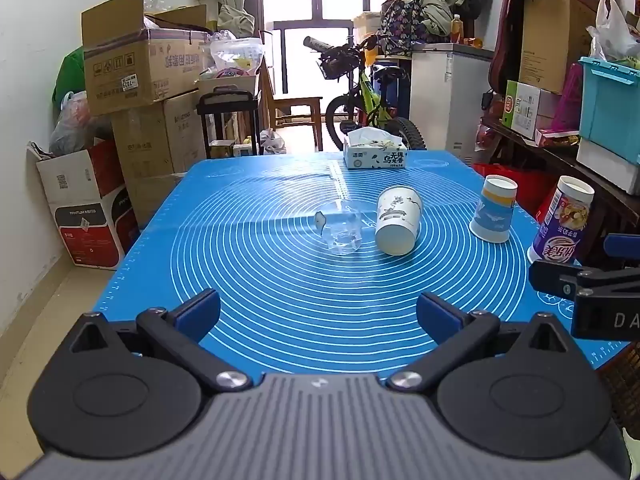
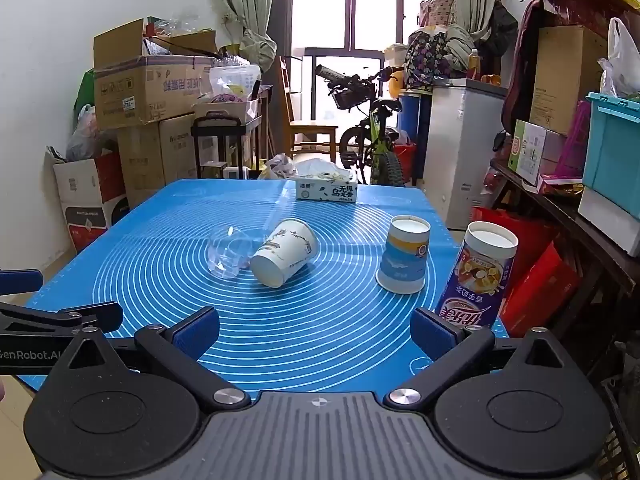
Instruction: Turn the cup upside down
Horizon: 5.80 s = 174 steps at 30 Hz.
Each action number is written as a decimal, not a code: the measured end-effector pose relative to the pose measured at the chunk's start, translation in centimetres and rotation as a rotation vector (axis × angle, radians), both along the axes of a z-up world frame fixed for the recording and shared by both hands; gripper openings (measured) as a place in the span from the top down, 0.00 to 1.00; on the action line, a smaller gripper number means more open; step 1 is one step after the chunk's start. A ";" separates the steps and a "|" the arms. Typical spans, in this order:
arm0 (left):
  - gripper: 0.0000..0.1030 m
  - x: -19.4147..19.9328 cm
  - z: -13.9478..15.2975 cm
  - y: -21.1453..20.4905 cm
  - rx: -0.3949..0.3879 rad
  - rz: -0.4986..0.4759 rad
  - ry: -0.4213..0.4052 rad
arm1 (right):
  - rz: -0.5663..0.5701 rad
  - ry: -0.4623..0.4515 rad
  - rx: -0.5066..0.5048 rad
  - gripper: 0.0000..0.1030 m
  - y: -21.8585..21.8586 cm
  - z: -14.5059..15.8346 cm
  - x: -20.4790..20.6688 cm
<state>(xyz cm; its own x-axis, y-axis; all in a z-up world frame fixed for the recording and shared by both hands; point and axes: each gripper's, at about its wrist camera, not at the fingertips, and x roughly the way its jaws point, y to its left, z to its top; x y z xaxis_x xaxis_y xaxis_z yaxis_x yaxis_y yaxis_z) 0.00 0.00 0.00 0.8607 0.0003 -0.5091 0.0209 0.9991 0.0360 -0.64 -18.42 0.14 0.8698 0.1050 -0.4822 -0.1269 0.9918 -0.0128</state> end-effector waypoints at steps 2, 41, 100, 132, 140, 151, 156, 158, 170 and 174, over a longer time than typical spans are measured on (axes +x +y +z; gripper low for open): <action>0.00 0.0 0.0 0.0 0.002 0.000 0.000 | -0.001 0.000 -0.001 0.00 0.0 0.0 0.0; 0.00 0.0 0.0 0.1 0.002 -0.022 0.002 | -0.002 0.003 0.005 0.00 0.2 0.0 0.0; 0.00 0.5 0.0 -0.2 0.022 -0.034 -0.008 | -0.004 0.025 -0.001 0.00 -0.1 -1.6 0.7; 0.01 15.2 -3.5 1.3 -0.042 -0.004 0.065 | -0.049 0.064 0.001 0.00 -0.2 -3.6 12.4; 0.01 19.5 -4.9 0.9 -0.041 0.001 0.121 | -0.051 0.086 0.008 0.00 0.0 -5.3 15.3; 0.18 22.2 -6.2 0.4 -0.060 -0.020 0.215 | -0.052 0.107 0.007 0.00 -0.2 -6.3 15.8; 0.40 22.2 -6.2 0.2 -0.088 -0.050 0.220 | -0.047 0.108 0.006 0.00 0.0 -6.3 15.8; 0.41 22.1 -6.1 0.1 -0.077 -0.043 0.212 | -0.045 0.108 0.005 0.00 0.0 -6.3 15.7; 0.41 17.5 -3.8 1.0 -0.102 -0.048 0.209 | -0.013 0.092 -0.010 0.00 0.8 -5.2 12.9; 0.41 14.7 -3.9 1.2 -0.110 -0.062 0.240 | -0.016 0.096 -0.011 0.00 0.6 -5.0 11.5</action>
